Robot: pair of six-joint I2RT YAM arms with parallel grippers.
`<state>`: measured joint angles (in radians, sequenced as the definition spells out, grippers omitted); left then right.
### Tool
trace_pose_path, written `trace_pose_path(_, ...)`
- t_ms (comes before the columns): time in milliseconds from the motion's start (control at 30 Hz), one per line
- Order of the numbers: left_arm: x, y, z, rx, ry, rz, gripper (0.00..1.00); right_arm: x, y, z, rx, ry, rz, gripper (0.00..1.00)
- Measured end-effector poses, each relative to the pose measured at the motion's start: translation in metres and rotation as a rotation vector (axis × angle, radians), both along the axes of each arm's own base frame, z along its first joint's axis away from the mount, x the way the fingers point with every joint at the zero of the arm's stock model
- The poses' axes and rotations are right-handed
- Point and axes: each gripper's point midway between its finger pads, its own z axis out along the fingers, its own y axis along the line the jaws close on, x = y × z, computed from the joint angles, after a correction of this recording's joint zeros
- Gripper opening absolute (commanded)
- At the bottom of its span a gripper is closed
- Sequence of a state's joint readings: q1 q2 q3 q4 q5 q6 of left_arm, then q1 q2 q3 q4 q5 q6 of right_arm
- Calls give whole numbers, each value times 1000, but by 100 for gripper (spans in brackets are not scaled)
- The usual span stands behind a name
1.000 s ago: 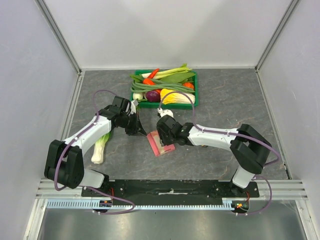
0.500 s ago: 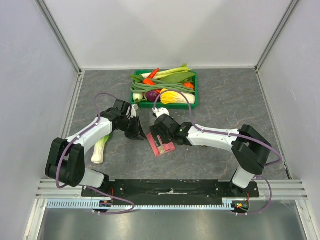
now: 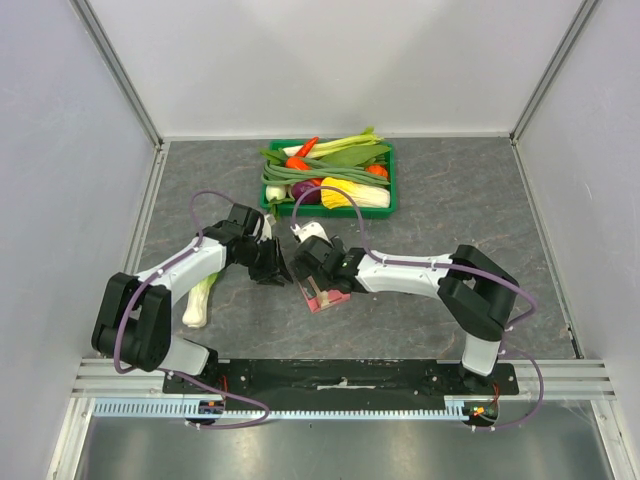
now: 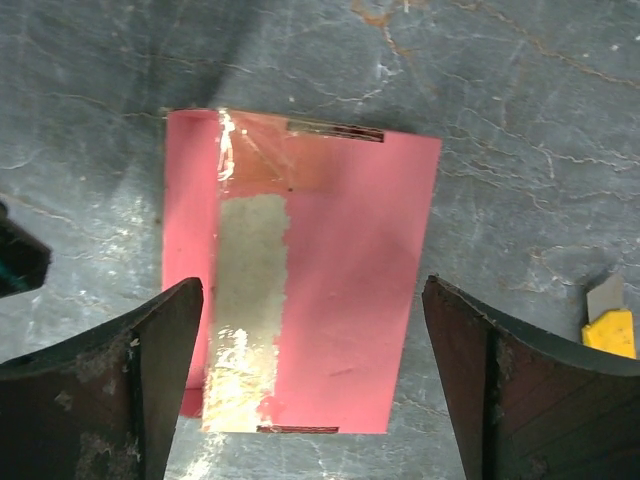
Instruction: Unpack the express box
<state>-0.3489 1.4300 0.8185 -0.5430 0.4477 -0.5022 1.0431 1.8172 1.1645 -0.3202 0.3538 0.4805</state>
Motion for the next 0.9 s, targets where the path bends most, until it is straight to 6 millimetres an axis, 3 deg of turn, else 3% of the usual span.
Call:
trace_pose_path(367, 2, -1, -2, -4, -6, 0, 41, 1, -10, -17, -60, 9, -27, 93)
trace_pose_path(533, 1, -2, -5, -10, -5, -2, 44, 2, -9, -19, -46, 22, -50, 75)
trace_pose_path(900, 2, -4, -16, -41, -33, 30, 52, 11, -9, -11, 169, 148, -120, 72)
